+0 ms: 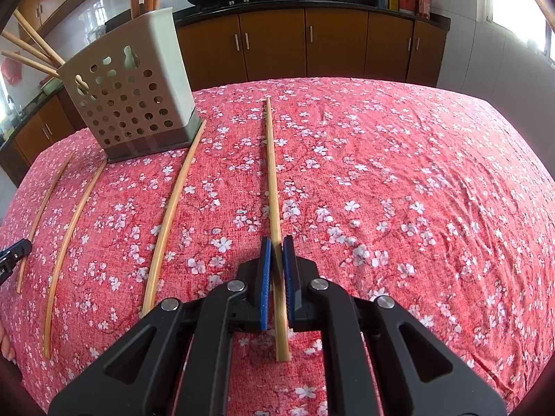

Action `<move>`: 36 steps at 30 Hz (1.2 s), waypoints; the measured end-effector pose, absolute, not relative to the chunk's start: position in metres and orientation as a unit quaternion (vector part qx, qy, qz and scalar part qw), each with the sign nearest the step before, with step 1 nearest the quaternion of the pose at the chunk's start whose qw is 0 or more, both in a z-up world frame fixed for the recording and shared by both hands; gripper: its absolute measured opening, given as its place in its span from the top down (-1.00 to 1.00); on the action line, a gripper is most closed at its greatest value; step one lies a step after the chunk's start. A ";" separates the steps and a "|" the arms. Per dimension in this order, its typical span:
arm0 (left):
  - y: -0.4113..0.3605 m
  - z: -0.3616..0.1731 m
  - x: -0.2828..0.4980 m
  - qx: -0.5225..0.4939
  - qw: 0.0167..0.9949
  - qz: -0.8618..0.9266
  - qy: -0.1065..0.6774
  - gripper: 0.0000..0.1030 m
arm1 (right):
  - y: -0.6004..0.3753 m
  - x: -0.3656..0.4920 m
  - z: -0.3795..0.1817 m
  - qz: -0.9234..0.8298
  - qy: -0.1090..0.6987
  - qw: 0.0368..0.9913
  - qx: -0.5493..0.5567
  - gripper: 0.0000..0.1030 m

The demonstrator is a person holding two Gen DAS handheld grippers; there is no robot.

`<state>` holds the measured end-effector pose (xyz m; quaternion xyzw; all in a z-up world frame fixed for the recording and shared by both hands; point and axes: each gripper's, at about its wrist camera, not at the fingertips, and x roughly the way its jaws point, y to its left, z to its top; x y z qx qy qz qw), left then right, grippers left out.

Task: Organize utensils
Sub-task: 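Hold the grasped chopsticks in both tools against the cloth, then lift both held chopsticks upright and carry them over the beige holder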

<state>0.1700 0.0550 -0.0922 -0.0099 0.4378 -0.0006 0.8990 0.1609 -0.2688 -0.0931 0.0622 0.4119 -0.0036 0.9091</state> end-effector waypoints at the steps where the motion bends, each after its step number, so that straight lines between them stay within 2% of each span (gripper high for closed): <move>1: 0.055 -0.092 0.170 -0.010 0.899 -0.002 0.438 0.83 | -0.271 0.158 -0.092 -0.002 0.412 0.909 0.063 0.85; 7: 0.060 -0.084 0.168 -0.018 0.899 -0.010 0.438 0.85 | -0.276 0.150 -0.074 0.002 0.392 0.917 0.079 0.86; 21: 0.066 0.031 0.147 -0.064 0.955 -0.017 0.291 0.85 | -0.290 0.119 0.023 0.013 0.257 0.961 0.103 0.86; 28: 0.057 0.056 0.152 -0.053 0.961 -0.027 0.271 0.85 | -0.288 0.116 0.036 0.021 0.233 0.966 0.105 0.86; 36: 0.029 0.099 0.152 -0.036 0.969 -0.074 0.232 0.85 | -0.281 0.113 0.089 0.062 0.177 0.975 0.117 0.86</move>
